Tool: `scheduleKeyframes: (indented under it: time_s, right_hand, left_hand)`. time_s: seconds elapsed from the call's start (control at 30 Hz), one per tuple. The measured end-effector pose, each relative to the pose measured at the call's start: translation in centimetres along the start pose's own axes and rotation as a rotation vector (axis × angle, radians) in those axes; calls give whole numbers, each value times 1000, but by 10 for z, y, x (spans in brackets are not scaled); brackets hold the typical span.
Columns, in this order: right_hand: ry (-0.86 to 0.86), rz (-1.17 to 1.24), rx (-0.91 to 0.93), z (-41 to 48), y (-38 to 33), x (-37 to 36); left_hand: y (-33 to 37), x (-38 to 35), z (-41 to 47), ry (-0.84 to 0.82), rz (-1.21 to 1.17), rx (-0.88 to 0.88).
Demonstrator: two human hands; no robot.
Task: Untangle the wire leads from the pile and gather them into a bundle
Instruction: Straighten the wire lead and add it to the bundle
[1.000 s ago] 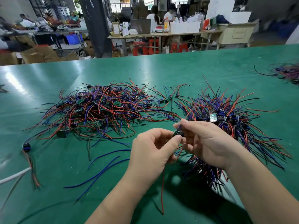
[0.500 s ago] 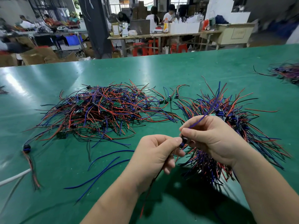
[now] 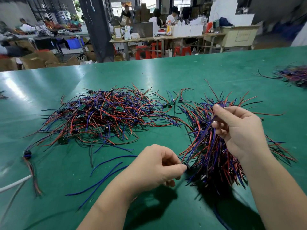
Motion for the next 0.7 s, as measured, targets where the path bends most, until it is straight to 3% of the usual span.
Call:
scheduleKeyframes:
  time_s: [0.17,0.3,0.37,0.47,0.57,0.7]
  right_hand:
    - [-31,143,-141,0,6,-3]
    - [-133,305,-327,-2,15,-12]
    - [-195,140,-308,-7,21,-18]
    - [-454,-214,-154,-20,32,-33]
    - [-672,-321,-109,-36,40,-48]
    - [-744,-272,-21,-42,38,-55]
  left_hand:
    - [6,1,-3,-154,-253,-2]
    - [11,13,0,-38,-592,-84]
    - [10,21,3,77,-841,-94]
    - [9,25,5,131,-1125,-120]
    - [12,20,3,116,-1131,-70]
    - [11,17,6,149,-1132,-73]
Point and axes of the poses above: each hand's wrist, its own z-axis towards the middle knuckle, its own x-axis out of the back of the hand, y = z × x, the point moved 4 cm from there along z, towards the middle knuckle, and after that the axes turned 1 degree about -x, right-handed, at the moved point
